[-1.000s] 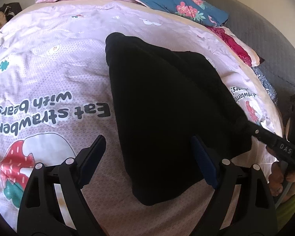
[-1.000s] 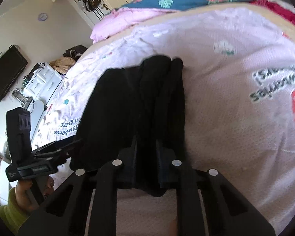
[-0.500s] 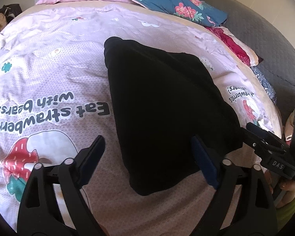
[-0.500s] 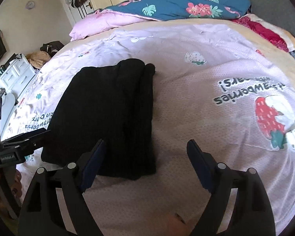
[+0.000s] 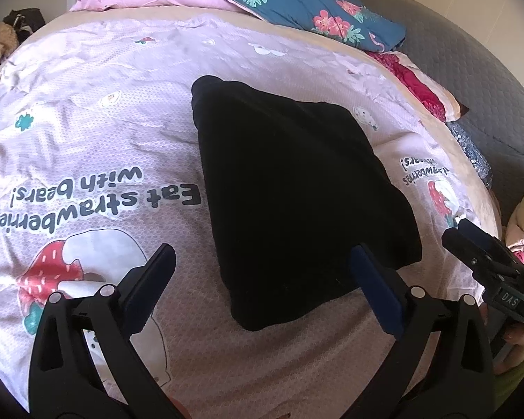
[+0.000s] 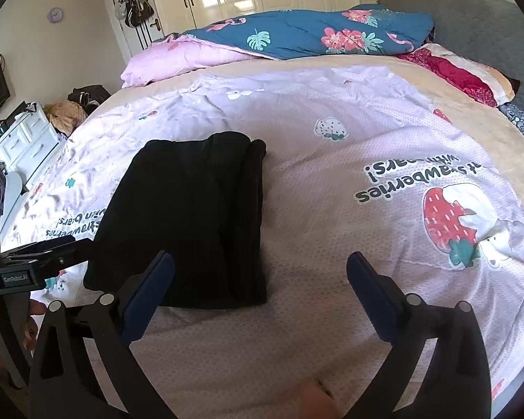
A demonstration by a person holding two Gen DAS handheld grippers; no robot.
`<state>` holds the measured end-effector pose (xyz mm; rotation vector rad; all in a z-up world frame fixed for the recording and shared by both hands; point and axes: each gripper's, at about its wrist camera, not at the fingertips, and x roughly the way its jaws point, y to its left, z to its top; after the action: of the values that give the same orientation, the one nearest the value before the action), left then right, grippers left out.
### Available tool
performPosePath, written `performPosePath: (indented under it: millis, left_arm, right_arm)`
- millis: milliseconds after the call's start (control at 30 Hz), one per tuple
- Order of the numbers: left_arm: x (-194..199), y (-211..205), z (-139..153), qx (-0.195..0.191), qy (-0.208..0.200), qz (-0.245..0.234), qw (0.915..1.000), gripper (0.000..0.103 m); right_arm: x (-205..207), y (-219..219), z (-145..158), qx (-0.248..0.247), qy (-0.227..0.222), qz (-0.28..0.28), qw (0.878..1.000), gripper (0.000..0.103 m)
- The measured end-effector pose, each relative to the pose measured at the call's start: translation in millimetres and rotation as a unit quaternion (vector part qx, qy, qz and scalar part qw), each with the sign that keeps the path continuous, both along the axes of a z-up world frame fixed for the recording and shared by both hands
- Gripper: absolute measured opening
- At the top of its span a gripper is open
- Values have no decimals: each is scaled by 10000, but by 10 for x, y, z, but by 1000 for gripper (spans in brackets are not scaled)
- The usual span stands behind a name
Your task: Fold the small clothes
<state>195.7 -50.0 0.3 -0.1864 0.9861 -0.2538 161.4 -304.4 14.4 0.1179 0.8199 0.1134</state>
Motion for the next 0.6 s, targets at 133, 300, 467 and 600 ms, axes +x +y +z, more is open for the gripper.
performPosePath:
  millis: [133, 300, 467, 600]
  left_arm:
    - [-20, 11, 37, 2, -24, 3, 10000, 94]
    - [-57, 20, 74, 34, -46, 2, 10000, 94]
    - [-104, 68, 114, 70, -117, 68, 9999, 94]
    - [-107, 93, 92, 92, -98, 129, 9998, 94]
  right_arm:
    - [-18, 15, 22, -10, -8, 7, 10000, 99]
    - [-34, 42, 47, -20, -29, 21, 10000, 99]
    - [40, 76, 123, -36, -126, -38, 9999, 99]
    - [358, 122, 226, 147, -158, 18, 9998, 98]
